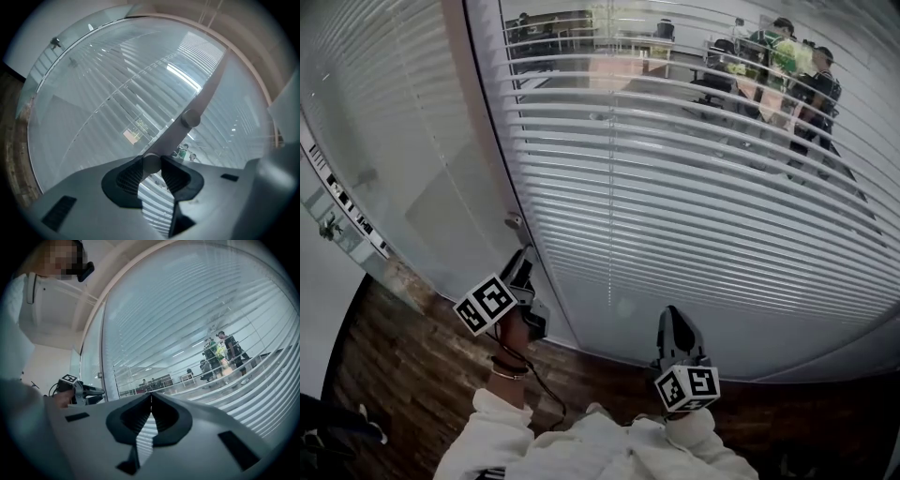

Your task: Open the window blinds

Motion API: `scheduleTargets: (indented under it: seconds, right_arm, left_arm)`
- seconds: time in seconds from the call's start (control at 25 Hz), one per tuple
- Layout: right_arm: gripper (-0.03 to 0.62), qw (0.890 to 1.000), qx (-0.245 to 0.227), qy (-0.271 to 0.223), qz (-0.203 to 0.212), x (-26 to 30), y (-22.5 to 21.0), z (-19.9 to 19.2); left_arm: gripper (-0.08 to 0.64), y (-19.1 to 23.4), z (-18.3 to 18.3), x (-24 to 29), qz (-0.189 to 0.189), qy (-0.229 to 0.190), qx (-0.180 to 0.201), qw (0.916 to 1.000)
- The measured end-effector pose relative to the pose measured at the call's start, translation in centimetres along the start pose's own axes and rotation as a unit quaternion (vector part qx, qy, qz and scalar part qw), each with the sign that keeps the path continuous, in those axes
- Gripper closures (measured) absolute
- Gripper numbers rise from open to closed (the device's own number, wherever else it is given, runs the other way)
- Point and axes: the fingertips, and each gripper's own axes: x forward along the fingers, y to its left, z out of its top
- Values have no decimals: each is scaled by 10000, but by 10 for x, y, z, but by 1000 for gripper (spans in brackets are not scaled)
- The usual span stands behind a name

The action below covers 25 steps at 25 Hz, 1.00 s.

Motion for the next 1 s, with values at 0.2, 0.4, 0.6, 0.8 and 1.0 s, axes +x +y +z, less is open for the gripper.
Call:
scheduleTargets:
  seconds: [0.2,0.4,0.6,0.8,1.0]
  right_arm:
    - [580,10000,-2,15,3,2,2,3]
    - [580,10000,-11,20,1,3,1,1]
    - [580,10000,-36,-14,-43,-2,-1,0]
    - [580,9997,-182,-76,-125,-6,-9,3]
    - [580,9980,-551,44,-299,-13,-13,-1]
  left_arm:
    - [437,-2,3,1,-36,4,-111,9999]
    - [436,-2,2,3,-147,67,209,9997]
    - [436,-21,30,-42,1047,-988,3137,9385]
    - [560,-133,-21,-68,-251,-2000,4337,8782]
    - [560,-142,-196,-35,-1419,255,2812,9488]
